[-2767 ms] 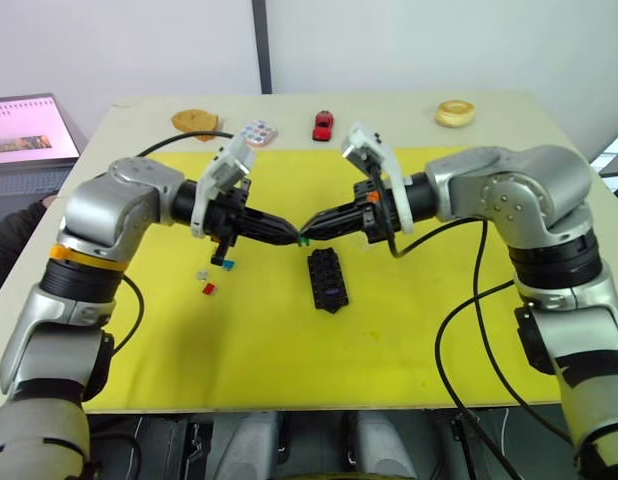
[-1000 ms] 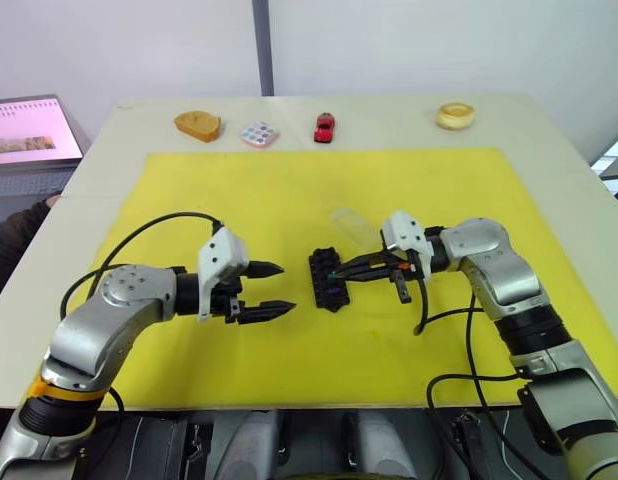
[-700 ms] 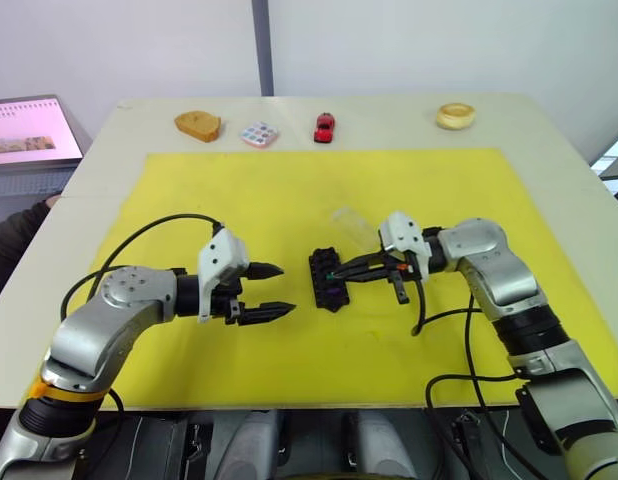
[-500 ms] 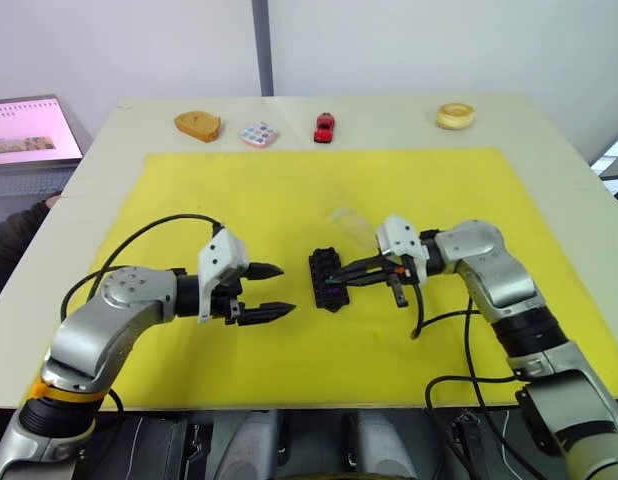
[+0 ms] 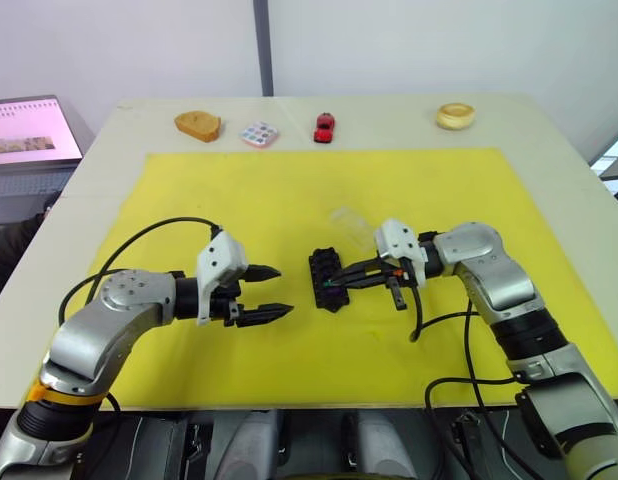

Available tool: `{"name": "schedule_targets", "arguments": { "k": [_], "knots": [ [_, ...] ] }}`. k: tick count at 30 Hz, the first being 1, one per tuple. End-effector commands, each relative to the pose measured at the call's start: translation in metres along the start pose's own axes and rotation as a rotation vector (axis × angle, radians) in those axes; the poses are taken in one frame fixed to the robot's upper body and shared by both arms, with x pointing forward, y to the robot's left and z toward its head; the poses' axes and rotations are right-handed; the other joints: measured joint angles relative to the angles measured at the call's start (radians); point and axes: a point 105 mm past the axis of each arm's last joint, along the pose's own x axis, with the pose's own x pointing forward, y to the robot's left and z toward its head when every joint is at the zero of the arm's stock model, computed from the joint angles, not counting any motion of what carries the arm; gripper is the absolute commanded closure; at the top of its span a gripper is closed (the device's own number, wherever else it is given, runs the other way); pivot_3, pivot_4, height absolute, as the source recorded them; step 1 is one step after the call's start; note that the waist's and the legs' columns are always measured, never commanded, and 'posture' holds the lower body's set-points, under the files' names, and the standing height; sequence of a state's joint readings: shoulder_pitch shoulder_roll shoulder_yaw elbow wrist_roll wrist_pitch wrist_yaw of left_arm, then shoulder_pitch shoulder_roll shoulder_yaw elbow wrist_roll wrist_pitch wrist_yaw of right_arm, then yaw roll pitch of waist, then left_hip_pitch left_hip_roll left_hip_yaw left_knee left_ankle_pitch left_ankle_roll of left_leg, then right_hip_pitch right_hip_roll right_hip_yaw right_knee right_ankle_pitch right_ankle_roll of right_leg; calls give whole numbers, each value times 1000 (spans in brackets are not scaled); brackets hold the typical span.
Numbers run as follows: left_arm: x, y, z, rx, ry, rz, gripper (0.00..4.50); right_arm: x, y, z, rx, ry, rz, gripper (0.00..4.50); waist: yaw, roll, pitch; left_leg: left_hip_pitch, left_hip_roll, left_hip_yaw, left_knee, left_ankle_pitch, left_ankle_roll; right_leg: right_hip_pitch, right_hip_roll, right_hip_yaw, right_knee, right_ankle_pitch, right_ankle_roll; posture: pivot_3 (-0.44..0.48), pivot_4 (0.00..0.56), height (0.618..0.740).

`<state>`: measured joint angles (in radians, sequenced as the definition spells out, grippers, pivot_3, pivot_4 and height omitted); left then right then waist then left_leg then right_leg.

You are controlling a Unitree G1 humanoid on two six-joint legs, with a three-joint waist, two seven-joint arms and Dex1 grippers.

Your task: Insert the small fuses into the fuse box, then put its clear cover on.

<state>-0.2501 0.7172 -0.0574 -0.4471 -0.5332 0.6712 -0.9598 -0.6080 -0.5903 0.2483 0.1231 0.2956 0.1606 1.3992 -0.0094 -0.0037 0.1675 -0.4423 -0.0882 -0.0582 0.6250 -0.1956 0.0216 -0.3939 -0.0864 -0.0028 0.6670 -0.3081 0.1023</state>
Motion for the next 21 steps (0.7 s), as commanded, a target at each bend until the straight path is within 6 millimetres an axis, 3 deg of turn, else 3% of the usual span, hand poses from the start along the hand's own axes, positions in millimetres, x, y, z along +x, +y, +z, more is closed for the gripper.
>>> {"name": "schedule_targets", "arguments": {
  "k": [1,21],
  "knots": [
    [-2,-2,8,45,-14,-6,1074,-1,-2,5,-35,-4,-6,4500,0,0,0,0,0,0,0,0,0,0,0,0,0,0,0,0,150,740],
    [1,-5,4,44,-18,-15,1074,-7,-7,3,-26,13,-27,4500,0,0,0,0,0,0,0,0,0,0,0,0,0,0,0,0,150,740]
  ]
}}
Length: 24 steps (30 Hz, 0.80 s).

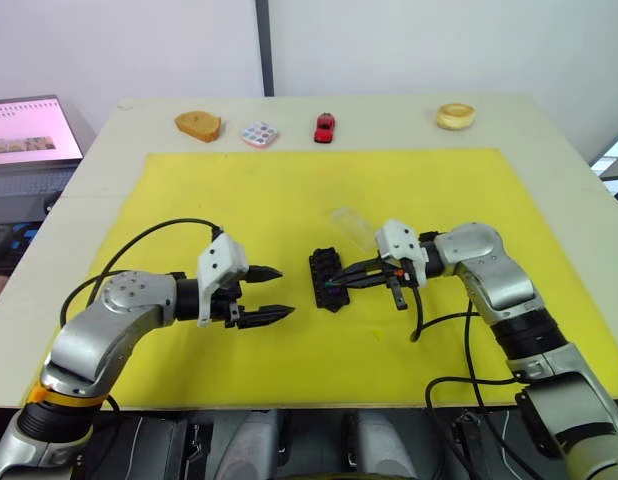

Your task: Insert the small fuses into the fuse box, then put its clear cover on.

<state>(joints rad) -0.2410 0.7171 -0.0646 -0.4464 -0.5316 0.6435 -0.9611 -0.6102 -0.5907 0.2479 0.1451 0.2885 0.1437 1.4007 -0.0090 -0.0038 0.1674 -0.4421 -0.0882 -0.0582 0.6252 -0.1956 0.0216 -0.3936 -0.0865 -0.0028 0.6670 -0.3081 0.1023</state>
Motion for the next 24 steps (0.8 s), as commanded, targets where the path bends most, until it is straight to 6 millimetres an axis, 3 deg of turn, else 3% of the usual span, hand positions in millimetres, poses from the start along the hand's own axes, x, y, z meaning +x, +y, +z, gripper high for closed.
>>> {"name": "schedule_targets", "arguments": {
  "k": [1,13,24],
  "knots": [
    [1,-3,5,32,-9,-9,1074,-6,-6,6,-26,6,-24,4500,0,0,0,0,0,0,0,0,0,0,0,0,0,0,0,0,150,740],
    [1,-3,6,32,-9,-9,1074,-3,-5,4,-17,12,-18,4500,-1,0,0,0,0,0,0,0,0,0,0,0,0,0,0,0,150,740],
    [2,-3,7,36,-10,-3,1074,1,4,-13,-9,78,13,4500,0,0,0,0,0,0,0,0,0,0,0,0,0,0,0,0,150,740]
  ]
}}
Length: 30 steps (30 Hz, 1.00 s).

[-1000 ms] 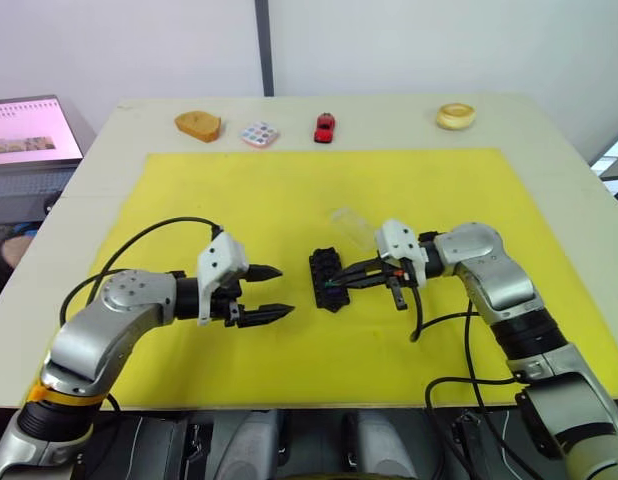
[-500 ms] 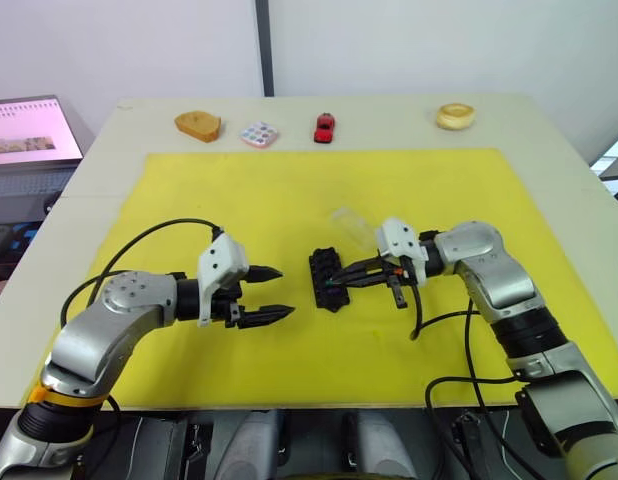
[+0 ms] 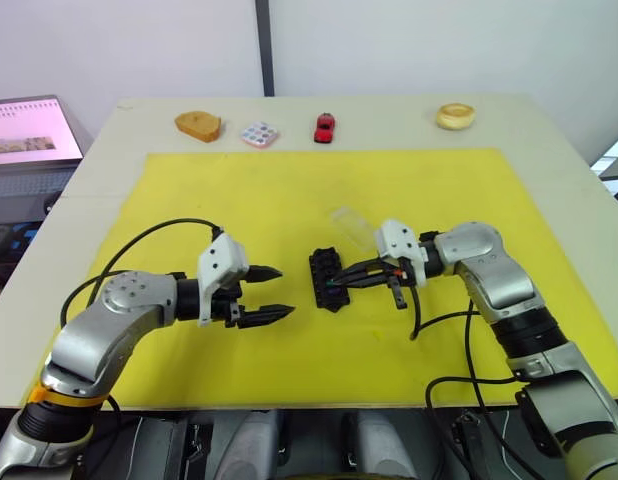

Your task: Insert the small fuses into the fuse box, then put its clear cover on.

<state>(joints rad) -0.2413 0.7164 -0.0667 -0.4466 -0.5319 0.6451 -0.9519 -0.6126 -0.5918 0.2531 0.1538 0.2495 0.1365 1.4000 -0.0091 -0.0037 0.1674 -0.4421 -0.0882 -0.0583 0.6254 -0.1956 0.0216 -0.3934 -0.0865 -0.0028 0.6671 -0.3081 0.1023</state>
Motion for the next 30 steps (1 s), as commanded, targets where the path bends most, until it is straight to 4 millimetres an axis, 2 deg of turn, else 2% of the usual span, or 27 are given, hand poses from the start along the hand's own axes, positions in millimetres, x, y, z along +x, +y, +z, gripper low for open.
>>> {"name": "schedule_targets", "arguments": {
  "k": [1,13,23,30],
  "knots": [
    [1,-4,7,38,-11,-10,1074,2,6,-8,-2,36,18,4500,0,0,0,0,0,0,0,0,0,0,0,0,0,0,0,0,150,740],
    [1,-3,12,43,-9,-3,1074,5,6,-15,9,22,2,4500,0,0,0,1,0,0,0,0,0,1,0,0,0,0,0,0,150,740],
    [0,-1,8,39,-6,2,1074,-3,-3,3,2,-32,-44,4500,-1,0,0,1,0,0,0,0,0,2,0,0,0,0,0,0,150,740],
    [0,0,5,39,-8,1,1074,-2,2,-5,-4,-3,-29,4500,1,0,0,1,0,0,0,0,0,1,0,0,0,0,0,0,150,740]
  ]
}}
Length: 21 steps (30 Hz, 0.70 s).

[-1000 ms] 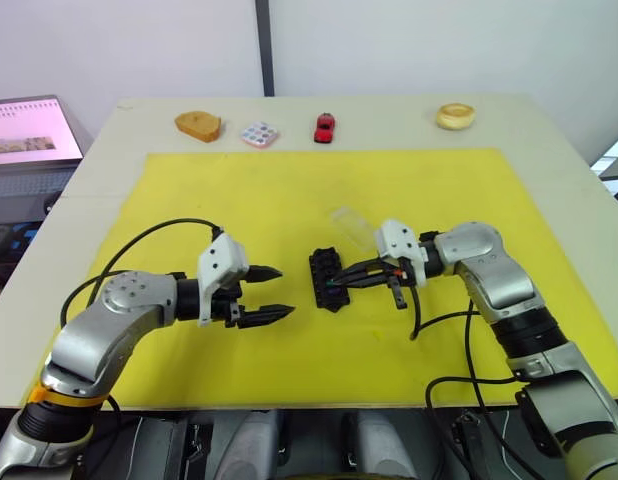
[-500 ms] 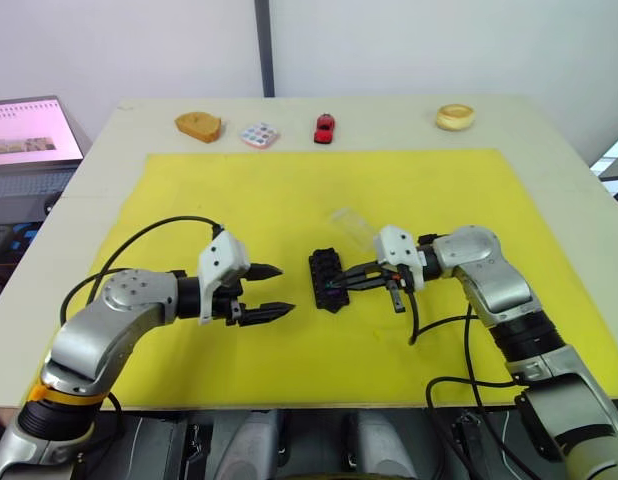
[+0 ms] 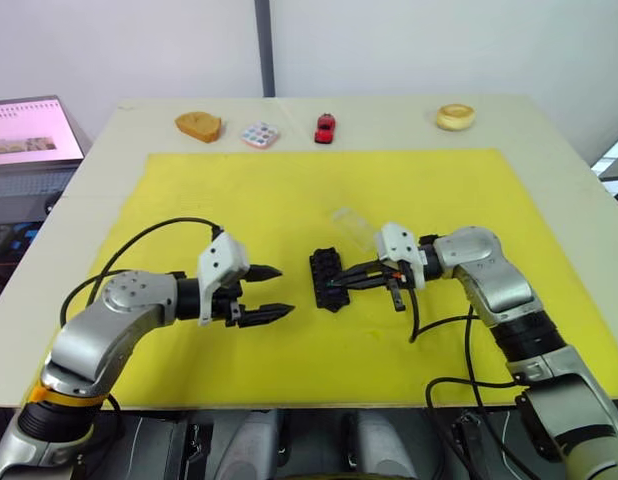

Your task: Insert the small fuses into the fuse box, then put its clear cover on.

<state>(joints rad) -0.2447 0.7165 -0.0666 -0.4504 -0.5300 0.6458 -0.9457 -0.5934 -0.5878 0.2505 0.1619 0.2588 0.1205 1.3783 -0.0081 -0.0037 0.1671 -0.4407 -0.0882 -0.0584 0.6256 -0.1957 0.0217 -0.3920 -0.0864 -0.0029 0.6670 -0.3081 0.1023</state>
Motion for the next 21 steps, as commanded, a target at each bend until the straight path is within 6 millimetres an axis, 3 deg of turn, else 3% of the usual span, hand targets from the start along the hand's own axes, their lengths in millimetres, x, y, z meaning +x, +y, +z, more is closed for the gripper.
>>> {"name": "schedule_targets", "arguments": {
  "k": [1,2,4,13,21],
  "knots": [
    [0,-1,3,32,-8,-4,1074,-2,1,-1,-17,13,-8,4500,0,0,0,0,0,0,0,0,0,0,0,0,0,0,0,0,150,740],
    [0,0,2,32,-8,-4,986,-2,1,-1,-18,11,-10,3869,0,0,0,0,0,0,0,0,0,0,0,0,0,0,0,0,150,740],
    [-1,0,1,31,-7,-2,986,-3,0,1,-19,2,-18,3205,-1,0,0,0,0,0,0,0,0,0,0,0,0,0,0,0,150,740],
    [-1,1,-1,20,-19,12,986,-12,-9,22,-21,-65,-80,3205,-1,0,0,0,0,0,0,0,0,0,0,0,0,0,0,0,150,740],
    [-4,2,-3,19,2,-3,986,-18,5,36,56,-69,-23,3205,-1,0,0,0,0,0,0,-1,1,0,0,0,0,0,0,0,150,740]
  ]
}}
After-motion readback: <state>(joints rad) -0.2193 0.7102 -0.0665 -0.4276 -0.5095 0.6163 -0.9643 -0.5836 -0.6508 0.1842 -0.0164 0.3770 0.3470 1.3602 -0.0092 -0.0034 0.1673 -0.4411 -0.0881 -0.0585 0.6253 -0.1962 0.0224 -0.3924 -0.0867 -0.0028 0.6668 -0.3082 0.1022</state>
